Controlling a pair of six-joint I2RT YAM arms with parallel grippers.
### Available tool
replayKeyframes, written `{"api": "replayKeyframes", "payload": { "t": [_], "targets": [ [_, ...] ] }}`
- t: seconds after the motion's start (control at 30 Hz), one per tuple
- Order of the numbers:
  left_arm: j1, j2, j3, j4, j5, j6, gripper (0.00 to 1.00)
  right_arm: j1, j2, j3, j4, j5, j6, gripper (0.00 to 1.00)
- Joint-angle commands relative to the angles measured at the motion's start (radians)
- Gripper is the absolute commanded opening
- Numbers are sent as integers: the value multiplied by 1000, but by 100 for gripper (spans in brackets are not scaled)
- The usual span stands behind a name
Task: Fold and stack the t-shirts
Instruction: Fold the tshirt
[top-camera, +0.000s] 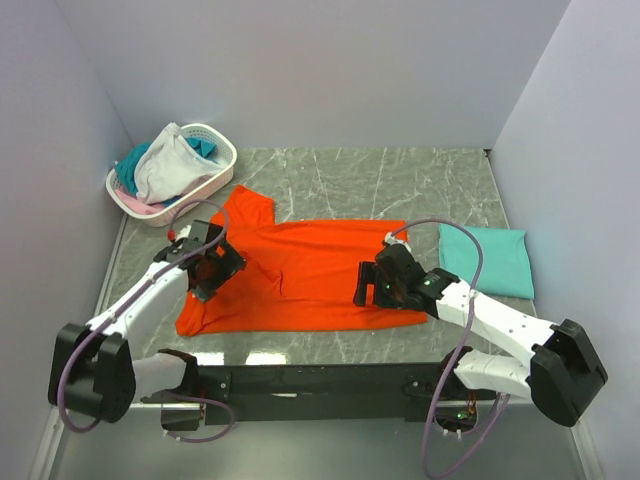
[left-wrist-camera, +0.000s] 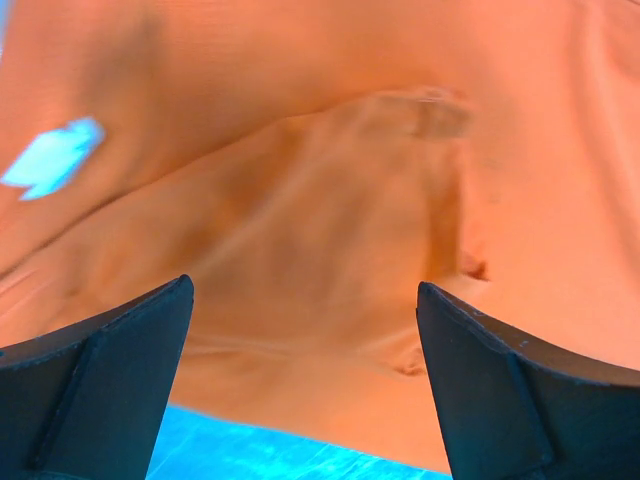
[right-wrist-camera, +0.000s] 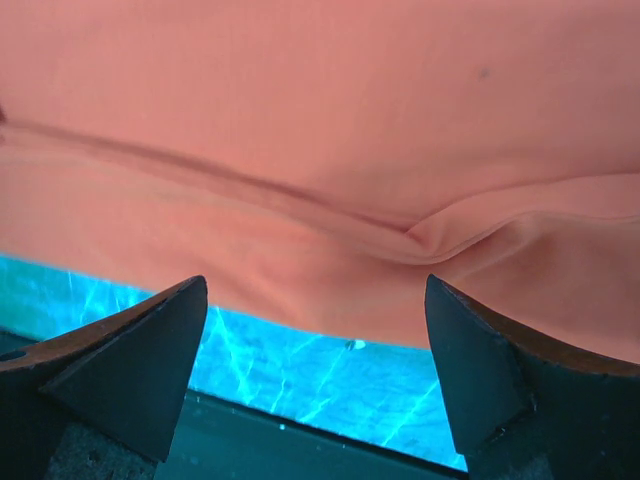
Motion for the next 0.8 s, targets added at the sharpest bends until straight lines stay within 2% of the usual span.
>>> {"api": "replayKeyframes", "payload": {
  "t": [0.0,0.27,0.47,0.77],
  "targets": [
    [-26,39,42,142,47,48,99,7,13,-31,81,-87,-21,95],
    [-28,80,32,180,29,56,99,8,168,6,176,-82,-41,96],
    [-28,84,24,172,-8,47,99,8,214,41,214,-47,-32,96],
    [-28,96,22,154,-42,42,99,8,239,136,132,91,-76,96]
  ]
}}
